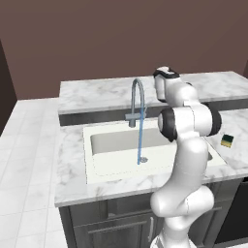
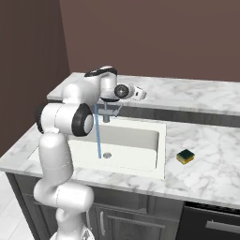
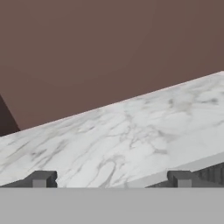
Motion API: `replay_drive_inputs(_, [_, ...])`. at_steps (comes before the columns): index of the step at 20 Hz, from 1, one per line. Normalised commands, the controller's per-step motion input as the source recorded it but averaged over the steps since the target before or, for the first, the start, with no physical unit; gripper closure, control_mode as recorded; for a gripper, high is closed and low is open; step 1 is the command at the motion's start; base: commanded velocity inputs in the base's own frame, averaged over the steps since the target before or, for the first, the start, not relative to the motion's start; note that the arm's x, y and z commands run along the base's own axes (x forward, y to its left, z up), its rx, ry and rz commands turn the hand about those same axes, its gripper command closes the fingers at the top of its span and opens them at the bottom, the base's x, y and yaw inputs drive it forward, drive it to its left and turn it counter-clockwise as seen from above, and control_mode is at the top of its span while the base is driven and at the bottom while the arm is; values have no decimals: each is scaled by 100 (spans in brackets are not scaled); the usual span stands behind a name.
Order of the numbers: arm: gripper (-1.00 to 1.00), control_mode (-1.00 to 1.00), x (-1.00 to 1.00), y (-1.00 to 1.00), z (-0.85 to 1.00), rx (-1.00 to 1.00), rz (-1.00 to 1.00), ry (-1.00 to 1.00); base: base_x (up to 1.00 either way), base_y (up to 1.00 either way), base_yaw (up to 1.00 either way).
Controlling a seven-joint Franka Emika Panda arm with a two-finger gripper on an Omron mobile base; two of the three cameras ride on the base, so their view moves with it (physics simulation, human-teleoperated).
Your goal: Soak the sponge with water for a few seconds and then drop it inside the sink.
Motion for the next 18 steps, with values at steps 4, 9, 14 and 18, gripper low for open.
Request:
replay_drive_inputs(4, [-100,-100,-46,0,38,0,0,5,0,0,0])
replay_drive_inputs(9, [-100,-100,-32,-11,18,1,-4,12,0,0,0])
replay_drive_inputs(14, [-100,-100,-25,-29,12,4,-15,17,0,0,0])
replay_drive_inputs(18, [-100,-100,-22,-29,16,2,-16,19,0,0,0])
